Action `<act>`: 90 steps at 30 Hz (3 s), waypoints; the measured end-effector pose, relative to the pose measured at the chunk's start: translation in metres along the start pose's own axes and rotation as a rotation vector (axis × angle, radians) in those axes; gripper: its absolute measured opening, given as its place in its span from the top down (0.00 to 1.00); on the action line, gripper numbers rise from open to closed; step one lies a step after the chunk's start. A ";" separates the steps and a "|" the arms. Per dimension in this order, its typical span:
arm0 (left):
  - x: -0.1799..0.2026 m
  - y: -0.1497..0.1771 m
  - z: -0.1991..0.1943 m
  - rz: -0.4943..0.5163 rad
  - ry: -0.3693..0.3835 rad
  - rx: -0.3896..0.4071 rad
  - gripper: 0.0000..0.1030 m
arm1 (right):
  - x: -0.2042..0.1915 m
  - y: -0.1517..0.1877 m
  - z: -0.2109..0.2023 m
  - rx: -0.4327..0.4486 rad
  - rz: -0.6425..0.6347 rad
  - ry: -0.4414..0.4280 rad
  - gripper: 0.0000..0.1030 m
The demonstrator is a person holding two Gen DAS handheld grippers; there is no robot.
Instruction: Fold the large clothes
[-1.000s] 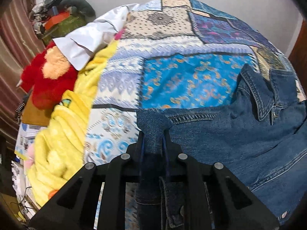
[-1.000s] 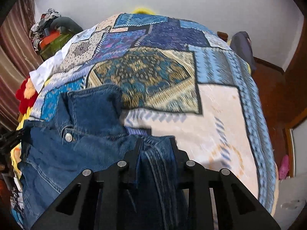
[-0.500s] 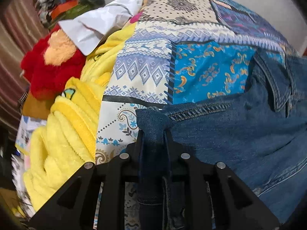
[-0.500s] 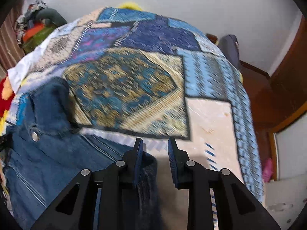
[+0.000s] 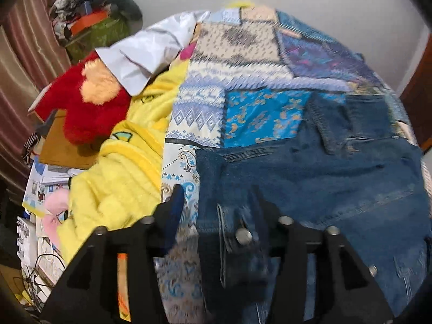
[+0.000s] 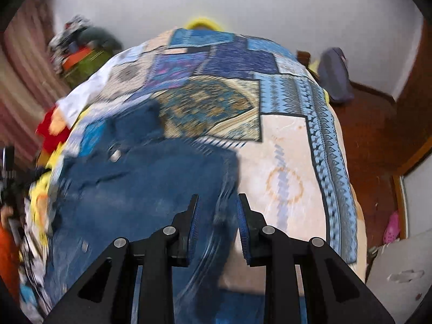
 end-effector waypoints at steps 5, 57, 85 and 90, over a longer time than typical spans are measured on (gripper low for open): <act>0.008 0.030 -0.037 0.044 0.041 0.023 0.30 | -0.033 0.057 -0.023 -0.007 -0.102 0.022 0.78; 0.020 0.222 -0.056 -0.147 0.379 -0.299 0.78 | -0.063 0.184 -0.050 -0.120 0.193 -0.278 0.79; -0.023 0.025 0.086 -0.207 -0.035 -0.102 0.77 | 0.001 -0.002 0.092 -0.017 0.250 -0.194 0.85; -0.020 0.026 0.087 -0.148 -0.049 -0.098 0.77 | 0.005 0.000 0.072 -0.032 0.177 -0.200 0.84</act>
Point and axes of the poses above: each gripper's, at about its wrist camera, not at the fingertips, and z roughly the way its jaws point, x to its right, y to its underside, the point moved 3 cm from there along z, roughly the way its jaws point, and after that the axes turned 1 degree about -y, right-handed, at the moved point
